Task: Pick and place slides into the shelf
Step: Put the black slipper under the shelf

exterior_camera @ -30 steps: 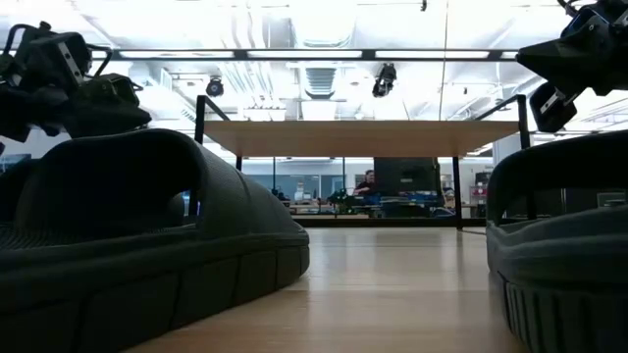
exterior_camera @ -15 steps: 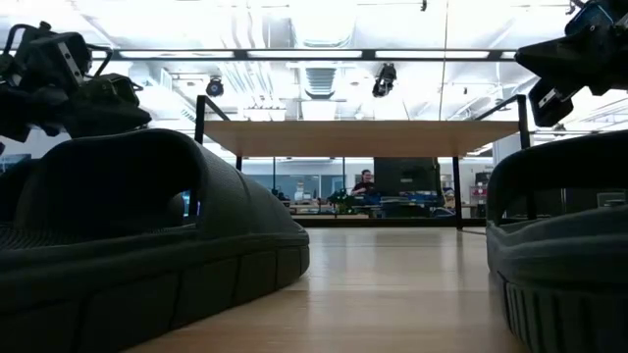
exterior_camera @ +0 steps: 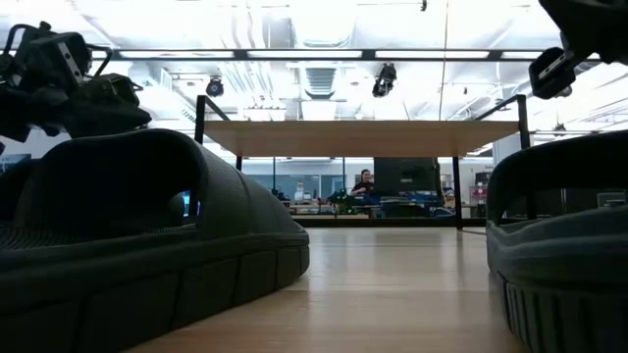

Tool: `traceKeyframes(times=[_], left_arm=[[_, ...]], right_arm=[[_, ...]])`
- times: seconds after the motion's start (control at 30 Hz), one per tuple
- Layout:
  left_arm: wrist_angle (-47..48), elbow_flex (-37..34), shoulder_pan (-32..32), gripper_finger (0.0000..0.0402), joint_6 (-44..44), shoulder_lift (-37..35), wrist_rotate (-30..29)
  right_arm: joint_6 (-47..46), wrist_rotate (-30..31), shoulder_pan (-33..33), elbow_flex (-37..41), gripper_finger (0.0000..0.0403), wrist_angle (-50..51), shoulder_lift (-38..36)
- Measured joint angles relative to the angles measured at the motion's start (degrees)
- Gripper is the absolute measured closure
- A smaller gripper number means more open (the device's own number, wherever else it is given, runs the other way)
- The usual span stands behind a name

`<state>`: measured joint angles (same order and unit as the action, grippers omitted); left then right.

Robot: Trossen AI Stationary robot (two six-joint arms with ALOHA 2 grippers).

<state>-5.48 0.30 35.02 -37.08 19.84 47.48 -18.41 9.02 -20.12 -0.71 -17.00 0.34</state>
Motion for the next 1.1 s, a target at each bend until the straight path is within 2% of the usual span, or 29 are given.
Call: traceKeyframes(times=[0.27, 0.33, 0.53, 0.6, 0.73, 0.77, 0.87, 0.9, 1.0, 1.1], left_arm=[[0.0, 0.0, 0.0, 0.0402, 0.0, -0.1, 0.0], [0.0, 0.0, 0.0, 0.0402, 0.0, -0.1, 0.0], [0.0, 0.0, 0.0, 0.0402, 0.0, -0.1, 0.0], [0.0, 0.0, 0.0, 0.0402, 0.0, 0.0, 0.0], [0.0, 0.0, 0.0, 0.0402, 0.0, 0.0, 0.0], [0.0, 0.0, 0.0, 0.0402, 0.0, 0.0, 0.0], [0.0, 0.0, 0.0, 0.0402, 0.0, 0.0, 0.0], [0.0, 0.0, 0.0, 0.0402, 0.0, 0.0, 0.0], [0.0, 0.0, 0.0, 0.0402, 0.0, 0.0, 0.0], [0.0, 0.0, 0.0, 0.0402, 0.0, 0.0, 0.0]], right_arm=[[0.0, 0.6, 0.0, 0.0, 0.0392, -0.6, 0.2], [-1.6, 3.6, 0.0, 0.0, 0.0392, -2.0, 0.5], [-15.7, 17.5, 0.1, 0.1, 0.0392, -10.8, 0.4], [-18.7, 19.9, 0.0, 0.1, 0.0392, -14.1, 0.5], [-15.2, 15.0, 0.0, 0.1, 0.0392, -22.5, 0.5], [-14.4, 11.7, 0.0, -0.2, 0.0392, -24.6, 0.5], [-10.3, -4.6, 0.0, -2.6, 0.0392, -29.3, 1.3], [-8.9, -7.4, 0.0, -3.8, 0.0392, -30.1, 1.7], [-6.0, -6.7, 0.0, -7.9, 0.0392, -30.1, 4.2], [-4.1, -6.2, 0.0, -12.3, 0.0392, -28.5, 11.3]])
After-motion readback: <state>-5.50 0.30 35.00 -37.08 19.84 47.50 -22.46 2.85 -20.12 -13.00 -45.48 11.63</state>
